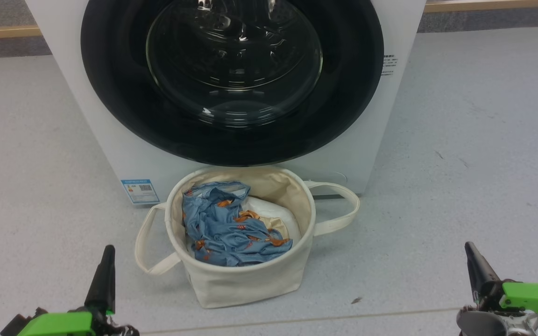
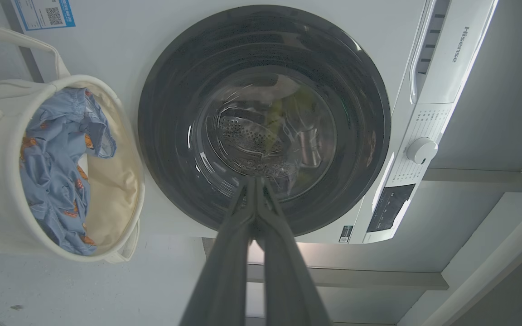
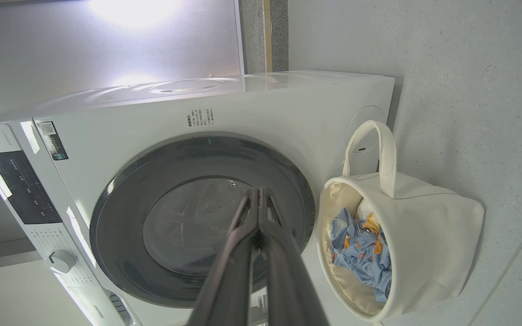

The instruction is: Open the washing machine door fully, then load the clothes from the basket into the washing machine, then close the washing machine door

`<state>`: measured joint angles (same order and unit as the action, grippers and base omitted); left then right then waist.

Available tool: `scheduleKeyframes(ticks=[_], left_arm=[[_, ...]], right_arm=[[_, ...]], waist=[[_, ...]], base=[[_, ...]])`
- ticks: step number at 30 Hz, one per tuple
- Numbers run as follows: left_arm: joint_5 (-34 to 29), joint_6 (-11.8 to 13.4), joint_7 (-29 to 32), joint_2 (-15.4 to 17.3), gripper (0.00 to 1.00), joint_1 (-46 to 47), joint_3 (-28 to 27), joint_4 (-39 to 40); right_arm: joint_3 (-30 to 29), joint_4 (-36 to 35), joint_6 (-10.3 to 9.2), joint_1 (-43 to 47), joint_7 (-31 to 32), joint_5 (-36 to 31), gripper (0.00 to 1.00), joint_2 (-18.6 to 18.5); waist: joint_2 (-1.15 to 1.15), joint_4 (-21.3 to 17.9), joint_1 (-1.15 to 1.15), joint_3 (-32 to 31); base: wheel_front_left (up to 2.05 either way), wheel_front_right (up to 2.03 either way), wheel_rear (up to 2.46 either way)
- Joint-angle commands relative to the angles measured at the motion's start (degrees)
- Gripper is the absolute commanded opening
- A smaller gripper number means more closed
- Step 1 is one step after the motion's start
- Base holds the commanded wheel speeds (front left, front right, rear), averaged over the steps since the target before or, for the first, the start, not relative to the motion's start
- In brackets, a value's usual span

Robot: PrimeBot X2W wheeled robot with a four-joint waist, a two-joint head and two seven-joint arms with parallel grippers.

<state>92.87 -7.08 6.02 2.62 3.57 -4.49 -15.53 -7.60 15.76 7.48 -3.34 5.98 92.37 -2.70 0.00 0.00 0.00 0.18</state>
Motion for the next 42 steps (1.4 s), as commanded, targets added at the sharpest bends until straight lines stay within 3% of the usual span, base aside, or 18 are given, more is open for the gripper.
scheduleKeyframes(ticks=[1, 42], left_arm=[[-0.65, -0.41, 0.41, 0.36, 0.0, 2.61, -1.95, 1.49], [-0.71, -0.41, 0.47, 0.31, 0.0, 2.61, -2.03, 1.49]], right_arm=[[1.06, -1.74, 0.01, -2.85, 0.52, -0.22, 0.0, -0.21], [1.03, -1.74, 0.01, -2.85, 0.54, -0.24, 0.0, -0.2]], waist=[[0.0, 0.0, 0.0, 0.0], [0.0, 0.0, 0.0, 0.0]], base=[[0.0, 0.0, 0.0], [0.0, 0.0, 0.0]])
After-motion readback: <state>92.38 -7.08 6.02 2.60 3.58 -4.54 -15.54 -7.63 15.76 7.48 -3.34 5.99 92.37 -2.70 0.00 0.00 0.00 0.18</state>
